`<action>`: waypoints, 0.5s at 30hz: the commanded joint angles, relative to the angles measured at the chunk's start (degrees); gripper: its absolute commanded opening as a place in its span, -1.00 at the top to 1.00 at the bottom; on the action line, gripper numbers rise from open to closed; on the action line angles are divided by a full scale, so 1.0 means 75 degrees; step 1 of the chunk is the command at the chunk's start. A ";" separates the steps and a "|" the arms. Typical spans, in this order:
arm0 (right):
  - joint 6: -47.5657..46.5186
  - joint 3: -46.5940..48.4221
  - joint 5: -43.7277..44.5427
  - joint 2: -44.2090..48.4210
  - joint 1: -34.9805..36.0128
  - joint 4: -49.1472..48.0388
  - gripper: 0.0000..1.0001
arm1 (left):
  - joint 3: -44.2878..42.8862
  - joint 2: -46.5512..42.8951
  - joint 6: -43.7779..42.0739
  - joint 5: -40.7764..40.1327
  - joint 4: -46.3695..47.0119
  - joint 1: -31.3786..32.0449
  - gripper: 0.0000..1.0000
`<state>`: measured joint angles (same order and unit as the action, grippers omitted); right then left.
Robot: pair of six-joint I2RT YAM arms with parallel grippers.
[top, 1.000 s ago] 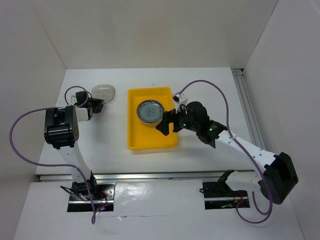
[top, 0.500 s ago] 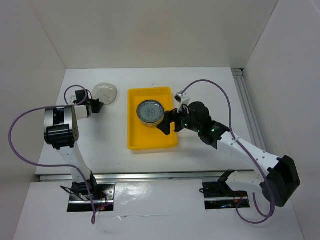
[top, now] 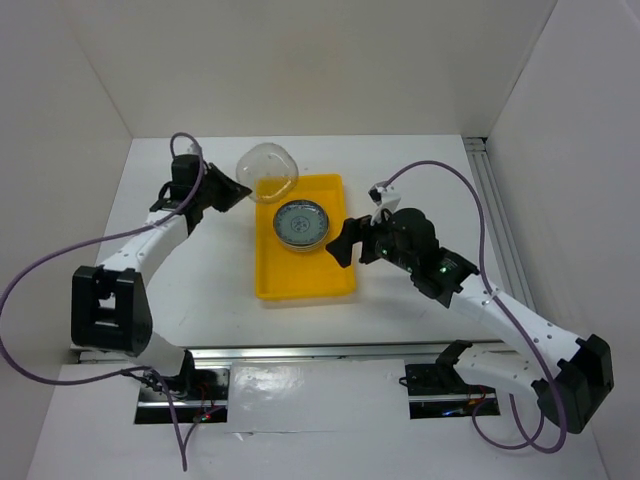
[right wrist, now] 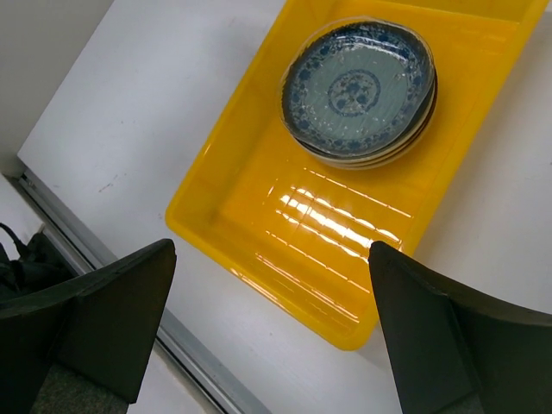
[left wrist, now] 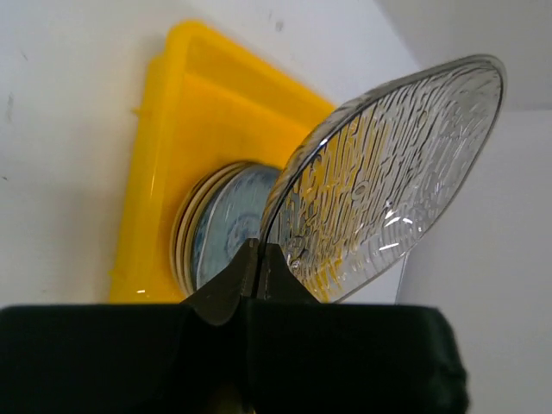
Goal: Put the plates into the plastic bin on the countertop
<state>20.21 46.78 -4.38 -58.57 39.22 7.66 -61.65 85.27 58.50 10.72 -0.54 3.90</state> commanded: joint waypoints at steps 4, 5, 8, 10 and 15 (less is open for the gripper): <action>0.0306 -0.0108 0.0396 0.0601 0.0056 0.0479 -1.00 | -0.1281 0.1495 -0.2196 0.1406 -0.1847 0.0662 1.00; 0.0387 -0.0109 0.0466 0.0695 0.0056 0.0560 -1.00 | -0.1760 0.1752 -0.2396 0.1406 -0.2129 0.0745 1.00; 0.0388 -0.0179 0.0537 0.0766 0.0126 0.0643 -1.00 | -0.2069 0.1755 -0.2738 0.1185 -0.2658 0.0898 1.00; 0.0458 -0.0179 0.0537 0.0766 0.0195 0.0713 -1.00 | -0.2139 0.1755 -0.2877 0.1184 -0.2659 0.0898 1.00; 0.0458 -0.0179 0.0608 0.0766 0.0196 0.0783 -1.00 | -0.2736 0.1813 -0.3276 0.1266 -0.3290 0.0898 1.00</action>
<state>23.16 45.52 -1.19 -53.56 40.16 12.38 -77.80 100.20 38.26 18.72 -21.74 11.00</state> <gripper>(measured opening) 0.999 0.061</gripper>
